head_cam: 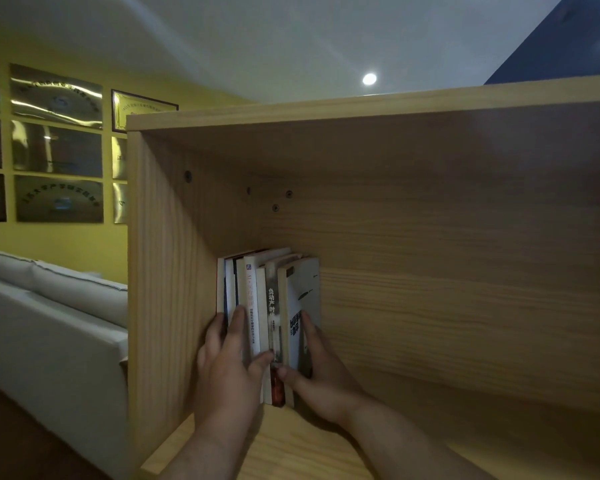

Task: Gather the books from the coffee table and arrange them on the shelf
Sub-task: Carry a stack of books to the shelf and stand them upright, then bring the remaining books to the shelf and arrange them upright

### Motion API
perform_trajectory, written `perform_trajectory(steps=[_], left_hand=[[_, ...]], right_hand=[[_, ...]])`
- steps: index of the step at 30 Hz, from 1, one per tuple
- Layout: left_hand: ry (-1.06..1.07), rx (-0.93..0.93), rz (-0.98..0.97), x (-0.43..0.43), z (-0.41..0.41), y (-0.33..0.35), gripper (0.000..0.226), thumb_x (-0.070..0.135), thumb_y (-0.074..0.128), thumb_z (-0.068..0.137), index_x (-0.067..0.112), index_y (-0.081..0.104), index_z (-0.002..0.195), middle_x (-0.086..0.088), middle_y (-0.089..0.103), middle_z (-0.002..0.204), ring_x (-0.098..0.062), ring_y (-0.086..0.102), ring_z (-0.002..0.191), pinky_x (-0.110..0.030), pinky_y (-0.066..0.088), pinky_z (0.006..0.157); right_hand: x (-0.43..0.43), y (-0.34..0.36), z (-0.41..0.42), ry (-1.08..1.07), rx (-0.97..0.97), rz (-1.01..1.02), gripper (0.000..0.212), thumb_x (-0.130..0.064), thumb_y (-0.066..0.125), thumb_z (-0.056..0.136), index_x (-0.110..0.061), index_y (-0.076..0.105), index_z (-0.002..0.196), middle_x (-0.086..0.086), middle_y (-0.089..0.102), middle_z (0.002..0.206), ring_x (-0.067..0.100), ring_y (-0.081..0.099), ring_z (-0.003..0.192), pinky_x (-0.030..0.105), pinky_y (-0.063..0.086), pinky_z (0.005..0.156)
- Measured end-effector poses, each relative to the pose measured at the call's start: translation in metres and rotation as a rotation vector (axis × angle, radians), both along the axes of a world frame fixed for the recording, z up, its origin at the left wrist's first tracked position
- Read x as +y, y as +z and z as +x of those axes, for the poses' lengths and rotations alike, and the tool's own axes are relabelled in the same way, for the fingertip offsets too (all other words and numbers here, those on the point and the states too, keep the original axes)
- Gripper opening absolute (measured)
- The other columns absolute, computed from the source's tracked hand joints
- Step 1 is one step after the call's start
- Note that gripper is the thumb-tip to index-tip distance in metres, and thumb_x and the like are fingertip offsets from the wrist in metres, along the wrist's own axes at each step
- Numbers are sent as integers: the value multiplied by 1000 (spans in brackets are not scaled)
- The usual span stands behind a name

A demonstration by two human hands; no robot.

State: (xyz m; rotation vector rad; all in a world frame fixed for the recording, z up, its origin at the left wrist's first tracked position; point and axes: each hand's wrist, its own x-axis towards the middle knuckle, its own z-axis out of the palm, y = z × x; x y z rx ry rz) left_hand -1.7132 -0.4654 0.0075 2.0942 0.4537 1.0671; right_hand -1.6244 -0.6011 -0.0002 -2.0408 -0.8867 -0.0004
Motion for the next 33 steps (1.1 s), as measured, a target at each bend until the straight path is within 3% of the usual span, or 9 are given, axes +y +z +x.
perform_trajectory(steps=[4, 9, 14, 21, 24, 29, 31, 33], left_hand=[[19, 11, 23, -1, -2, 0, 79, 34, 71, 86, 40, 25, 151, 8, 17, 159, -21, 17, 146, -46, 34, 115], [15, -93, -11, 2, -3, -1, 73, 7, 70, 86, 29, 38, 147, 9, 36, 150, -17, 35, 139, -38, 39, 111], [61, -72, -94, -1, 0, -1, 62, 13, 68, 88, 32, 42, 141, 4, 39, 139, -20, 46, 127, -40, 51, 96], [89, -42, -49, -4, -3, -1, 55, 15, 70, 86, 23, 47, 136, 2, 42, 135, -21, 43, 129, -39, 48, 100], [90, -34, -48, -7, -9, 2, 49, 18, 67, 88, 20, 48, 133, 3, 44, 132, -19, 44, 126, -37, 47, 99], [-12, 88, 41, -9, -26, -1, 57, 22, 65, 88, 21, 38, 138, 4, 37, 136, -16, 43, 126, -32, 47, 99], [-91, 158, 66, -6, -36, -2, 64, 25, 65, 87, 25, 32, 143, 7, 33, 140, -14, 41, 129, -33, 44, 105], [-154, 228, 72, 0, -47, -3, 63, 28, 64, 88, 28, 34, 144, 9, 36, 140, -13, 42, 129, -34, 41, 110]], right_hand=[[1, 3, -6, -15, 2, 2, 111, -49, 76, 81, -54, -7, 155, -21, 22, 160, 4, 26, 143, 36, 27, 123], [2, 2, -6, -21, 21, 31, 114, -43, 78, 78, -53, -4, 156, -20, 28, 158, 8, 31, 146, 38, 31, 122], [2, -1, -1, -15, 18, 31, 113, -44, 77, 80, -54, -7, 156, -18, 25, 160, 10, 30, 147, 33, 29, 119], [-3, 1, -5, -28, 9, 58, 109, -42, 80, 81, -54, 1, 156, -21, 25, 157, 12, 30, 147, 31, 33, 115], [-6, 3, -13, -74, -43, -22, 102, -51, 70, 87, -49, -3, 158, -19, 16, 162, 13, 24, 151, 31, 25, 119], [-16, 1, -28, -139, -105, -185, 96, -61, 55, 88, -47, -11, 157, -8, 2, 171, 19, 23, 154, 39, 28, 125], [-27, 2, -36, -147, -129, -251, 92, -54, 55, 92, -38, -4, 161, -7, 7, 170, 20, 24, 153, 36, 27, 124], [-39, 1, -44, -167, -147, -323, 81, -48, 55, 94, -30, 13, 162, -2, 27, 165, 21, 34, 148, 33, 32, 121]])
